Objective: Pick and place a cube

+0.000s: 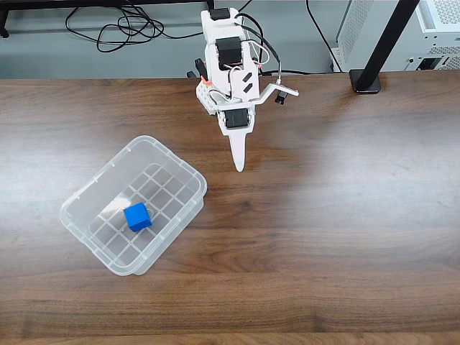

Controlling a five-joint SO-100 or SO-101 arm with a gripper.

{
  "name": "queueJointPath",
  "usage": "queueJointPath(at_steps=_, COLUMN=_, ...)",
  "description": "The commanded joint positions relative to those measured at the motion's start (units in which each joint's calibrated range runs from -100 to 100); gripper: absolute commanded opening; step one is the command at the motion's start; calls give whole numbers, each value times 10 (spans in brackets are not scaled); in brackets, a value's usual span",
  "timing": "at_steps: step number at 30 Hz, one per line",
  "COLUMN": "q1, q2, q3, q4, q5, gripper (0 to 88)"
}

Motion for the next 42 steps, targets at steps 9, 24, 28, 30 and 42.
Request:
queueJointPath(at_steps=9, q1=-5, q2=-8, q3=33, q4=-33, q5=-6, gripper=88)
queueJointPath(at_steps=24, q1=2, q2=-8, q3=32, q4=-27, q5=-7, gripper=88)
queueJointPath(at_steps=28, q1=-2, q2=-8, q3=31, q4=-27, q5=-3, gripper=88)
queueJointPath(at_steps=30, q1=1, q2=-8, q3=31, q4=-27, q5=-3, gripper=88)
queueJointPath(at_steps=42, q1=1, q2=-8, q3=31, q4=-27, q5=-4, gripper=88)
